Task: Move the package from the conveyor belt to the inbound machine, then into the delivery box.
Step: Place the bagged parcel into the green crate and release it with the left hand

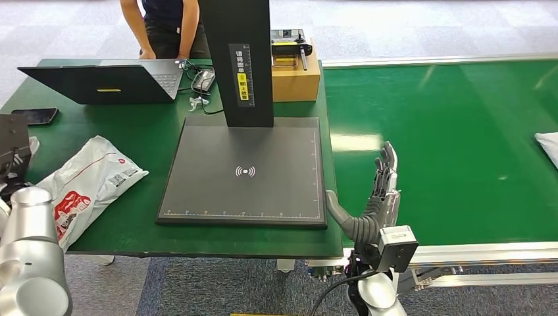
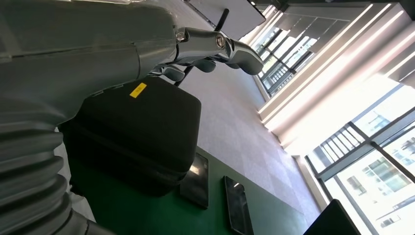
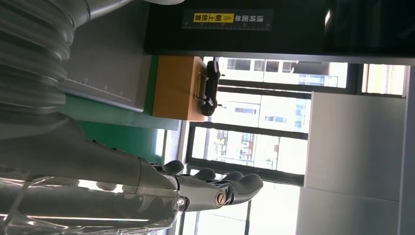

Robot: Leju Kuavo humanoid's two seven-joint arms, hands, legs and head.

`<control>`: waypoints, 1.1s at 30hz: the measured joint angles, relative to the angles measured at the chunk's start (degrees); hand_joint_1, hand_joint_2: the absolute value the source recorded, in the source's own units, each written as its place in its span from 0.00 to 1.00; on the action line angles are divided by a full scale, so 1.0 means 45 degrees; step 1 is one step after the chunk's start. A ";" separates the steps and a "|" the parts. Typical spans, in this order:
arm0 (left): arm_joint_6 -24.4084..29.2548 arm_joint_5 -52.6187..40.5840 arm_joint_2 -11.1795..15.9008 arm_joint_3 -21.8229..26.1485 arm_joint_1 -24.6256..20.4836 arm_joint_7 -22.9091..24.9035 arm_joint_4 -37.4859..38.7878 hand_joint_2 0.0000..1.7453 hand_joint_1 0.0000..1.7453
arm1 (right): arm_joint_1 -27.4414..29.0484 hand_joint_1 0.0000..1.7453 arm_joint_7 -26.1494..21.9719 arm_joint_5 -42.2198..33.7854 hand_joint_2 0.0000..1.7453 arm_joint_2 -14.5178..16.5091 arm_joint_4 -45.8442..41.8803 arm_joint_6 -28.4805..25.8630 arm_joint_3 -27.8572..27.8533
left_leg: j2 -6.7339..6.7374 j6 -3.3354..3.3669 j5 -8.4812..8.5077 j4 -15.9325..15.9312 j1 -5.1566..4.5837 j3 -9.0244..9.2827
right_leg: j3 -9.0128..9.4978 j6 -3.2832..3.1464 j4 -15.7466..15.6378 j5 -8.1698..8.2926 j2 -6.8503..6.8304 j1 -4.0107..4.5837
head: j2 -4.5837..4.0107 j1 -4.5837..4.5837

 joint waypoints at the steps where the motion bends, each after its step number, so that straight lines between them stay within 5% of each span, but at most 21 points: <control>1: -0.0011 0.0114 0.0000 -0.0001 -0.0014 -0.0056 0.0046 1.00 0.00 | 0.0000 0.00 0.0002 0.0000 1.00 -0.0001 0.0000 0.0001 0.0001 | 0.0000 0.0000 0.0000 0.0000 0.0000 0.0000 | 0.0000 0.0000 0.0000 0.0000 0.0000 0.0000 | 0.0000 0.0000; 10: -0.1489 0.3066 -0.0004 -0.0558 0.0012 -0.0866 0.0452 1.00 0.00 | 0.0001 0.00 -0.0012 -0.0078 1.00 -0.0027 0.0193 0.0238 -0.0001 | 0.0000 0.0000 0.0000 0.0000 -0.0001 0.0000 | 0.0001 0.0000 0.0000 0.0000 -0.0001 -0.0001 | 0.0000 -0.0001; 13: -0.3249 0.5411 -0.0152 -0.1118 0.0461 -0.2012 -0.0030 1.00 0.00 | 0.0004 0.00 -0.0018 -0.0113 1.00 -0.0029 0.0300 0.0414 -0.0006 | 0.0001 0.0000 0.0000 0.0000 -0.0002 0.0002 | 0.0000 0.0001 -0.0001 0.0000 0.0000 -0.0003 | 0.0000 -0.0003; 16: -0.5778 0.8288 -0.0637 -0.2284 0.1723 -0.2519 -0.1954 1.00 0.00 | -0.0007 0.00 0.0158 -0.0085 1.00 -0.0041 0.0433 0.0862 -0.0018 | 0.0007 0.0002 -0.0008 0.0000 -0.0007 0.0002 | 0.0002 0.0002 -0.0001 -0.0002 0.0007 -0.0008 | 0.0000 -0.0001; 22: -0.8744 1.0914 -0.1232 -0.5968 0.4856 -0.2213 -0.6236 1.00 0.00 | -0.0062 0.00 0.0753 0.0148 1.00 -0.0090 0.0816 0.1685 -0.0179 | 0.0000 0.0026 -0.0033 0.0001 -0.0021 -0.0003 | 0.0002 0.0023 -0.0009 -0.0016 0.0002 -0.0023 | 0.0000 0.0000; 33: -1.0535 1.1641 -0.1591 -0.9000 0.6741 -0.2897 -0.8848 1.00 0.00 | -0.0070 0.00 0.1174 0.0554 1.00 -0.0288 0.1356 0.2108 -0.0393 | 0.0000 0.0029 -0.0034 0.0000 -0.0022 0.0007 | 0.0003 0.0022 -0.0010 -0.0015 0.0002 -0.0022 | 0.0000 -0.0002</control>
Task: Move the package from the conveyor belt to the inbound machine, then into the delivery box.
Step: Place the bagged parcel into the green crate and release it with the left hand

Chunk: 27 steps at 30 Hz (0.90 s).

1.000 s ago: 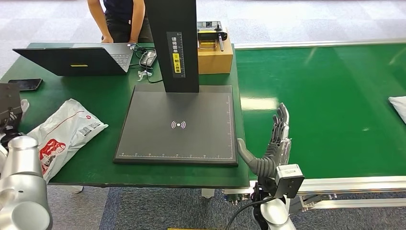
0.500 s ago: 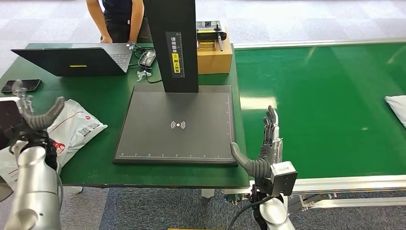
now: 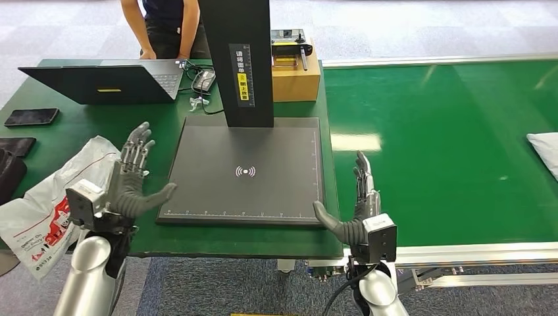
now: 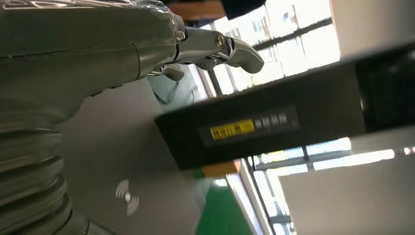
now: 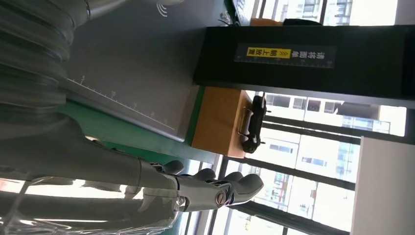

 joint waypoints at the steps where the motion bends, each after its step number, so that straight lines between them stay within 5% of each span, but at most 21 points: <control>1: -0.0038 0.0001 -0.0054 -0.0269 0.0047 -0.0095 -0.0023 1.00 0.00 | 0.0034 0.00 0.0017 0.0090 1.00 -0.0002 0.0012 -0.0008 -0.0018 | 0.0000 0.0000 0.0000 0.0000 0.0000 0.0000 | 0.0000 0.0000 0.0000 0.0000 0.0000 0.0000 | 0.0000 -0.0001; 3: -0.0055 0.0065 -0.0205 -0.0777 0.0079 -0.0334 0.0030 1.00 0.00 | 0.0134 0.00 0.0030 0.0217 1.00 -0.0002 0.0018 -0.0068 -0.0096 | -0.0001 0.0000 0.0000 0.0000 0.0000 0.0000 | 0.0000 0.0000 0.0000 0.0000 -0.0001 0.0000 | 0.0000 0.0002; 7: -0.0060 0.0207 -0.0540 -0.1566 -0.0024 -0.0684 0.0395 1.00 0.00 | 0.0337 0.00 -0.0023 0.0312 0.00 -0.0002 0.0013 -0.0120 -0.0362 | 0.0000 0.0001 -0.0001 0.0001 -0.0001 -0.0001 | 0.0000 0.0001 0.0000 0.0000 0.0000 -0.0002 | 0.0000 0.0003; 9: 0.0121 0.0114 -0.0663 -0.1867 -0.0167 -0.0754 0.0644 1.00 0.00 | 0.0398 0.00 -0.0029 0.0408 0.00 -0.0002 -0.0005 -0.0067 -0.0466 | 0.0000 0.0002 -0.0002 0.0001 -0.0002 -0.0002 | 0.0000 0.0001 0.0000 0.0001 0.0000 -0.0004 | 0.0000 0.0003; 13: 0.0905 -0.0369 -0.0893 -0.2266 -0.0541 -0.0706 0.1160 1.00 0.00 | 0.0303 0.00 0.0163 0.0807 1.00 0.0004 -0.0005 0.0106 -0.0589 | 0.0001 0.0002 -0.0001 0.0002 -0.0002 -0.0001 | 0.0002 0.0001 0.0000 0.0004 0.0000 -0.0004 | 0.0000 0.0003; 27: 0.1674 -0.1098 -0.1452 -0.2577 -0.0817 -0.0554 0.2018 1.00 0.00 | -0.0265 0.00 0.0403 0.1141 1.00 0.0143 0.0276 0.0144 -0.0874 | 0.0001 0.0004 0.0001 0.0001 -0.0001 -0.0002 | 0.0001 0.0000 0.0000 0.0002 0.0001 -0.0001 | 0.0000 0.0002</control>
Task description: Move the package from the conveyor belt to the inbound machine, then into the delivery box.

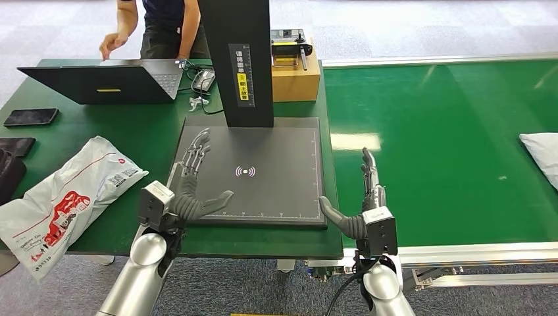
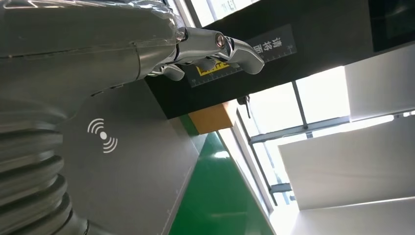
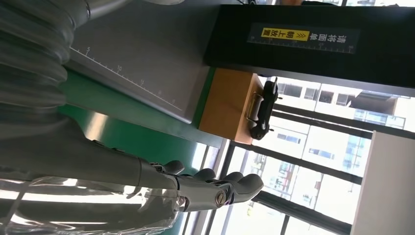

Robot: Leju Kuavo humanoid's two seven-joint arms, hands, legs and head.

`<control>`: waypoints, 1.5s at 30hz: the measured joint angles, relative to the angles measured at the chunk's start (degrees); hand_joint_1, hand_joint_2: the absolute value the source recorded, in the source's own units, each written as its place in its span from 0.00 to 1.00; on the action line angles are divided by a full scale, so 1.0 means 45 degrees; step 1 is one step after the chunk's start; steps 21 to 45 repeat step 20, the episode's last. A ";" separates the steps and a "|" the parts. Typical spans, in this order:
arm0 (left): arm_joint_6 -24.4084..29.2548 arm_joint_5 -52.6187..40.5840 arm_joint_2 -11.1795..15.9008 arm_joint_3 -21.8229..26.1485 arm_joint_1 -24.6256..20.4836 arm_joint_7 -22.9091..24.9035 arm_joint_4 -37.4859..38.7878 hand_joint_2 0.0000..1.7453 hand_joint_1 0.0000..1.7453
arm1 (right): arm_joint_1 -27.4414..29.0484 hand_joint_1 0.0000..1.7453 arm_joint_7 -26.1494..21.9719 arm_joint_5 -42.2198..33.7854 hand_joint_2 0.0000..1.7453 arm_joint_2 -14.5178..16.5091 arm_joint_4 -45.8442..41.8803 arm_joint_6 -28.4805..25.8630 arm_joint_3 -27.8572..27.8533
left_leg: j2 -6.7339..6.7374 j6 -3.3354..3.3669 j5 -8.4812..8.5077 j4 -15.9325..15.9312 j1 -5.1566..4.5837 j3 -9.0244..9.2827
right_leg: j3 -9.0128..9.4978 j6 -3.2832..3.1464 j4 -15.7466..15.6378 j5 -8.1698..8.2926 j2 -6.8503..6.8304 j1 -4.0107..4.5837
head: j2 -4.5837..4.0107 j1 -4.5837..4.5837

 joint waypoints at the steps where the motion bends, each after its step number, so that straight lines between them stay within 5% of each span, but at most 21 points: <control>1: 0.0050 -0.0098 -0.0021 0.0000 -0.0003 0.0016 0.0039 1.00 0.00 | 0.0000 0.00 -0.0001 0.0046 1.00 0.0017 -0.0001 0.0010 -0.0019 | 0.0000 0.0000 0.0000 0.0000 0.0000 0.0000 | 0.0000 0.0000 0.0000 0.0000 0.0000 0.0000 | 0.0000 0.0000; 20: 0.1692 -0.1456 -0.0240 0.0206 -0.0426 0.0820 0.0312 1.00 0.00 | -0.0433 0.00 0.0365 0.0965 1.00 0.0219 0.0109 0.0619 0.0103 | -0.0001 -0.0001 0.0002 0.0000 0.0001 0.0000 | 0.0002 0.0000 0.0001 0.0002 -0.0002 0.0001 | 0.0000 0.0000; 45: 0.1692 -0.1456 -0.0240 0.0206 -0.0426 0.0820 0.0312 1.00 0.00 | -0.0433 0.00 0.0365 0.0965 1.00 0.0219 0.0109 0.0619 0.0103 | -0.0001 -0.0001 0.0002 0.0000 0.0001 0.0000 | 0.0002 0.0000 0.0001 0.0002 -0.0002 0.0001 | 0.0000 0.0000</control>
